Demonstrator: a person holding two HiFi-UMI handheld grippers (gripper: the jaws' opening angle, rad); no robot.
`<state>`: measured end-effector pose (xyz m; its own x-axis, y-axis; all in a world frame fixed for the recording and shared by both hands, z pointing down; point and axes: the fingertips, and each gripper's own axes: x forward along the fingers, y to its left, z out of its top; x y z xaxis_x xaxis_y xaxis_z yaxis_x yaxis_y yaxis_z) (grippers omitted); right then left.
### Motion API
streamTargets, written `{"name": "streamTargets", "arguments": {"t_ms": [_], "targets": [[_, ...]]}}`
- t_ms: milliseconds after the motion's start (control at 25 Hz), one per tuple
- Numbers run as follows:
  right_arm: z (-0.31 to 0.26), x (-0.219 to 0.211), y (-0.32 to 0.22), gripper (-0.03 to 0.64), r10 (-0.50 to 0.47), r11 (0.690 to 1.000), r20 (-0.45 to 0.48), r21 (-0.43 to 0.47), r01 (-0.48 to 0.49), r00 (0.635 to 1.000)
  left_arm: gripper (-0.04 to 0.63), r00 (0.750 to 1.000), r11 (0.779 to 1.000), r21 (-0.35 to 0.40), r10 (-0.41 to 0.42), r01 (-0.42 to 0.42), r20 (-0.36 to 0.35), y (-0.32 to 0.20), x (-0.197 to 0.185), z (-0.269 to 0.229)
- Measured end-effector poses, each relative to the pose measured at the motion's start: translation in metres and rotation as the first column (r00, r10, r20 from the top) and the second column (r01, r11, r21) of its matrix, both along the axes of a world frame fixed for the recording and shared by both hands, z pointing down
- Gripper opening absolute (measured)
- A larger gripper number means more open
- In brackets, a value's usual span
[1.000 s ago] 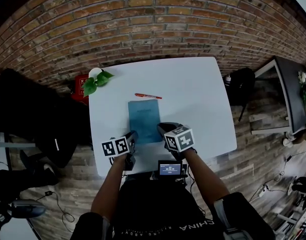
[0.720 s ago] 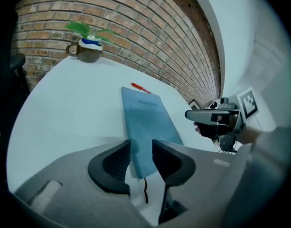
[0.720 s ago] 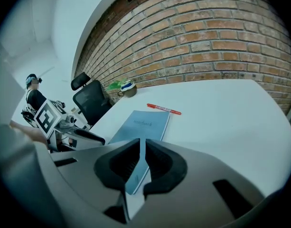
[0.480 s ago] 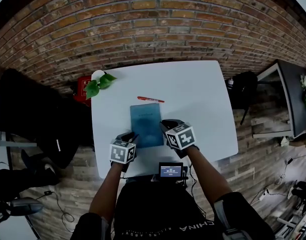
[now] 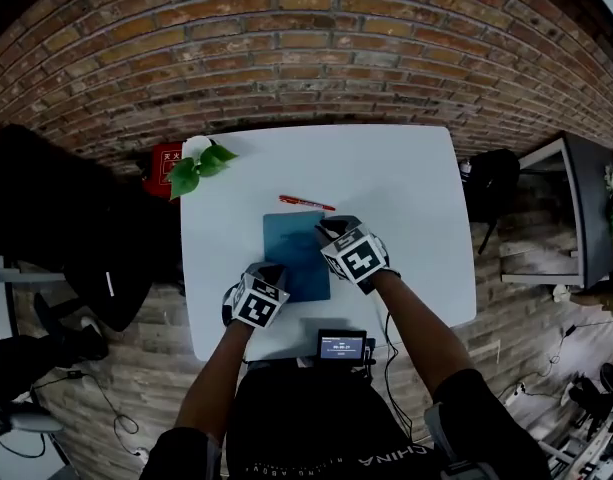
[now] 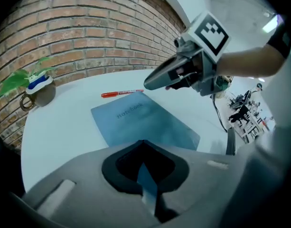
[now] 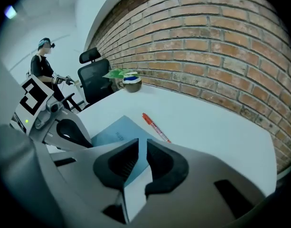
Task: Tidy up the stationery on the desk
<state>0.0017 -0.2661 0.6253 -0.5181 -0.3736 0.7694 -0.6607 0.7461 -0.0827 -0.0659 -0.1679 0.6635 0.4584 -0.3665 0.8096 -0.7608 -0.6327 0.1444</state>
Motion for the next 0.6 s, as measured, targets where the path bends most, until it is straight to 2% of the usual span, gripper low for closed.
{"name": "streamTargets", "arguments": {"t_ms": [200,360,600], "targets": [[0.013,-0.014,-0.028,0.077,-0.105,0.994,-0.087,0.022,0.107,0.991,0.011,0.999,1.000,-0.012,0.029,-0.029,0.018,-0.001,0.001,0.001],[0.024,-0.024,-0.047,0.078,-0.169,0.985,-0.155,0.006,0.172,0.973,0.011,0.998,0.999,-0.020,0.050,-0.049,0.036,-0.001,0.000,0.002],[0.046,-0.029,-0.058,0.083,-0.247,0.969,-0.223,-0.029,0.246,0.943,0.011,0.999,0.999,-0.032,0.041,-0.041,0.012,-0.002,-0.002,0.000]]}}
